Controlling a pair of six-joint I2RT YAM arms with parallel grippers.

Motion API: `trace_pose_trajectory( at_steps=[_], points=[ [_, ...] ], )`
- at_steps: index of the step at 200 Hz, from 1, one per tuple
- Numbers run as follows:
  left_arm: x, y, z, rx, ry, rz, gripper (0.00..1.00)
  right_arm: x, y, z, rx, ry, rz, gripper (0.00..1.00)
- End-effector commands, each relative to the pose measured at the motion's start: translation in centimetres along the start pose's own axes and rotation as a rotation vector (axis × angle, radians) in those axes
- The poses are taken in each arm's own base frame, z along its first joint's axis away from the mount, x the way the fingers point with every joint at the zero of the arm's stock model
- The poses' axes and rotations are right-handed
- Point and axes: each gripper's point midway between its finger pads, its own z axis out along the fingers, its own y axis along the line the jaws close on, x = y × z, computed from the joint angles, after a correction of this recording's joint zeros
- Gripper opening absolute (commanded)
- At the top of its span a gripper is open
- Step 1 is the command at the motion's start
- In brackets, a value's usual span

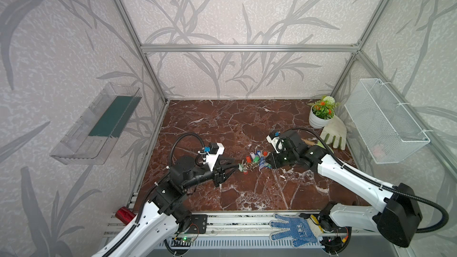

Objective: Put the keys on the keyring

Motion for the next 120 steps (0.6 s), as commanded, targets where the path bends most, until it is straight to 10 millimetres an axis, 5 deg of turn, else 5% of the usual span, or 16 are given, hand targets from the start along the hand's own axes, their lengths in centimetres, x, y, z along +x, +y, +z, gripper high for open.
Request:
trace_pose_trajectory(
  at_steps=[1,74,120],
  points=[
    [-0.6,-0.3,0.2,0.004,-0.038,-0.013,0.4,0.7,-0.3,0.5,0.004,0.032,-0.014,0.0],
    [2.6,0.2,3.7,-0.107,0.054,0.096,0.35,0.1,2.1,-0.1,-0.113,0.028,-0.049,0.01],
    [4.7,3.6,5.1,-0.272,0.105,0.425,0.57,-1.0,2.8,-2.2,-0.121,-0.003,-0.089,0.0]
  ],
)
